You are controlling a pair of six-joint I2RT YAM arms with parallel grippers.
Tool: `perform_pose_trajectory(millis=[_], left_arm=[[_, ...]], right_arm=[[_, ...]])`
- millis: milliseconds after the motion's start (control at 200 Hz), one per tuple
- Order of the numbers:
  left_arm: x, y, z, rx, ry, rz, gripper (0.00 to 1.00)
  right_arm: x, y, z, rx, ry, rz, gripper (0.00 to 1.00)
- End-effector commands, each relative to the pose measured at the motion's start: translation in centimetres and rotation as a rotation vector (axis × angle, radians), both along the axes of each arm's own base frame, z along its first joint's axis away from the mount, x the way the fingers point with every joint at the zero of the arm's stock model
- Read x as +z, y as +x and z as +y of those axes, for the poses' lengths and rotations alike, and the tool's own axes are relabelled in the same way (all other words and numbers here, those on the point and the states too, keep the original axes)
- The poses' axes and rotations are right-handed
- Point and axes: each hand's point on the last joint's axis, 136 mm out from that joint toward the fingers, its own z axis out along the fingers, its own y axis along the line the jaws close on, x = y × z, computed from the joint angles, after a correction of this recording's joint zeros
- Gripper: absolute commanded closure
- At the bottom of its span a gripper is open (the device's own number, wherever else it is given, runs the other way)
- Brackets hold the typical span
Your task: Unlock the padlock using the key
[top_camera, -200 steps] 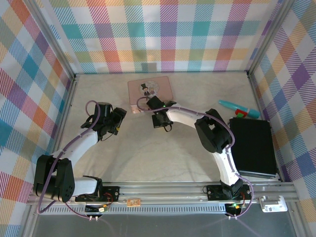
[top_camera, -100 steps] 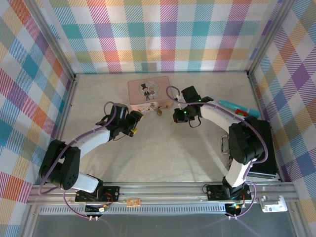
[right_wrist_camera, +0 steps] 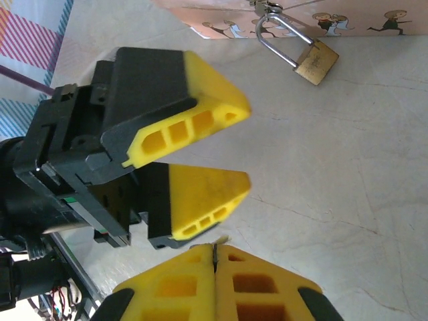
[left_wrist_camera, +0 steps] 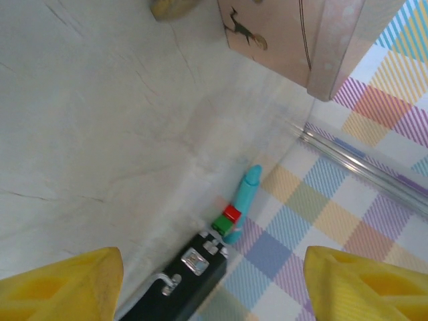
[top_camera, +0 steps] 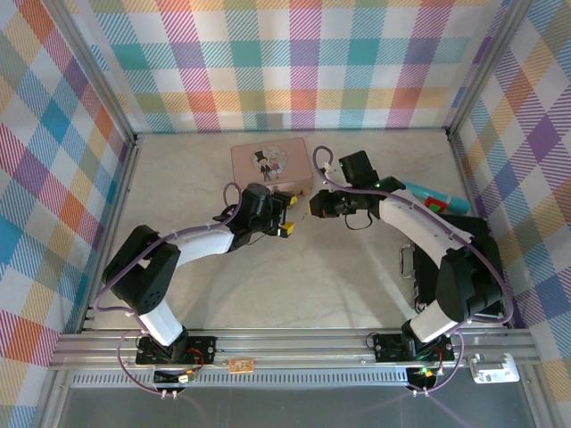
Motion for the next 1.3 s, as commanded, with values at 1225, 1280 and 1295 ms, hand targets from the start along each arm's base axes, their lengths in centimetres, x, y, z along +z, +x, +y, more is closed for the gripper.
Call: perform_pose_trajectory(millis=[1225, 1280, 1295], left_arm=[[1.2, -0.6, -2.2, 0.032, -0.205, 0.032, 1.00], [1.3, -0.5, -2.1, 0.030, -0.198, 0.020, 1.00], [1.3, -0.5, -2.1, 0.029, -0.197, 0.014, 1.00]], right_arm=[[2.0, 0.3, 1.3, 0.006, 0.073, -0.078, 1.00], [2.3, 0.4, 1.2, 0.002, 0.074, -0.085, 1.00], [2.4, 0.4, 1.2, 0.000, 0.072, -0.087, 1.00]])
